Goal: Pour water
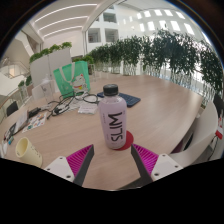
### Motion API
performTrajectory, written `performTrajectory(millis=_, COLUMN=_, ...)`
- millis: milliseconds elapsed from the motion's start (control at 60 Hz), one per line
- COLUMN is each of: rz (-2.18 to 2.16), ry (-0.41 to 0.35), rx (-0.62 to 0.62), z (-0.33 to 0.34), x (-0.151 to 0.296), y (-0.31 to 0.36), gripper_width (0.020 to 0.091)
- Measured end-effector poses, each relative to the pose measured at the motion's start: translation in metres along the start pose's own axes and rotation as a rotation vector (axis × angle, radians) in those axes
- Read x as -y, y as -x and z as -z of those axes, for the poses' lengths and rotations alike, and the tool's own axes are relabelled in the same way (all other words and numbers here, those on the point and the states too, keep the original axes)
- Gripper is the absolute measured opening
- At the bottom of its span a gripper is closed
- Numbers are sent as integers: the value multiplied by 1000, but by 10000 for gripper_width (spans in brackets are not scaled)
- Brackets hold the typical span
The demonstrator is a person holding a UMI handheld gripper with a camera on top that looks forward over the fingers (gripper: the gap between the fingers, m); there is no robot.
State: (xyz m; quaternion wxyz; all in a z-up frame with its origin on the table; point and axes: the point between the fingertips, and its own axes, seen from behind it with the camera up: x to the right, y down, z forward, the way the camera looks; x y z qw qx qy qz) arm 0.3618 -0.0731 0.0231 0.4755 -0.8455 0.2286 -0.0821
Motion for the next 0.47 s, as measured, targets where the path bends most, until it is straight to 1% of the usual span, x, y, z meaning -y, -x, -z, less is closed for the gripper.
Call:
performTrajectory(millis=67, rz=-47, ry=31, rx=-8, z=38, x=-15, y=6, gripper_width=826)
performTrajectory(millis=117, rz=-70, ry=40, rx=-14, z=73, x=-24, y=10, gripper_width=825)
performTrajectory(millis=317, rz=-5, ry=40, rx=-66, z=225, x=-61, y=36, gripper_width=823)
performTrajectory(millis=467, rz=12, ry=36, rx=-77, z=317, x=-80, y=58, gripper_width=819)
